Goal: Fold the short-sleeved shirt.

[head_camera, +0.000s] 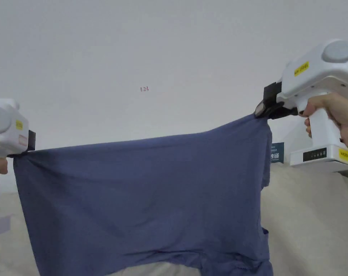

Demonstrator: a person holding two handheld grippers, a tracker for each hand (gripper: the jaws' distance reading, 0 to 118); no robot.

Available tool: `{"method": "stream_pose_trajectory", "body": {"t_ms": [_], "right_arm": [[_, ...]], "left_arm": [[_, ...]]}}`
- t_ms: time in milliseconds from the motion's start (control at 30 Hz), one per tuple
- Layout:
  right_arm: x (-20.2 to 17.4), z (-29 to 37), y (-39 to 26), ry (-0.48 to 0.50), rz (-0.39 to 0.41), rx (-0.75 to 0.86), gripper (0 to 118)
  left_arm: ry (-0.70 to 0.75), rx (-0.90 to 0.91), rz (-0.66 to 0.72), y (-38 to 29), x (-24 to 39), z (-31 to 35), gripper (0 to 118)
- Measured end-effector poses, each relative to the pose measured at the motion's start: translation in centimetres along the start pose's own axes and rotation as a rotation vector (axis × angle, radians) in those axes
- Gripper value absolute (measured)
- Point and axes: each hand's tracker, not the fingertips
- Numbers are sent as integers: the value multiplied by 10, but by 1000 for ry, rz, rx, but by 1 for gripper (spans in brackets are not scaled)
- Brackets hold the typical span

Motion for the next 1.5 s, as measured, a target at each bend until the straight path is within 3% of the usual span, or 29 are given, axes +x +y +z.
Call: {"method": "stream_pose_trajectory", "body": {"t_ms": [300,400,533,600,867,1500], "right_arm": [[68,-100,-116,-82,-89,-266,5],[81,-115,-151,-141,-58,-308,5],[93,-106,-179,-114,-119,-340,5],[93,-86,-188,-107,-78,-325,5],[98,13,-251,-63,-111,-310,5],[110,228,-460,-48,-121,-331,5]], "left_arm": [[-72,-279,-38,-132,33,-71,3],[-91,-354,-12,-162,38,-79,3],[-94,-375,-7,-182,33,-76,3],[-103,-375,-2,-190,27,-61,3],[-122,-345,32,-233,-3,36,3],[-107,-380,69,-407,-55,304,3]]}}
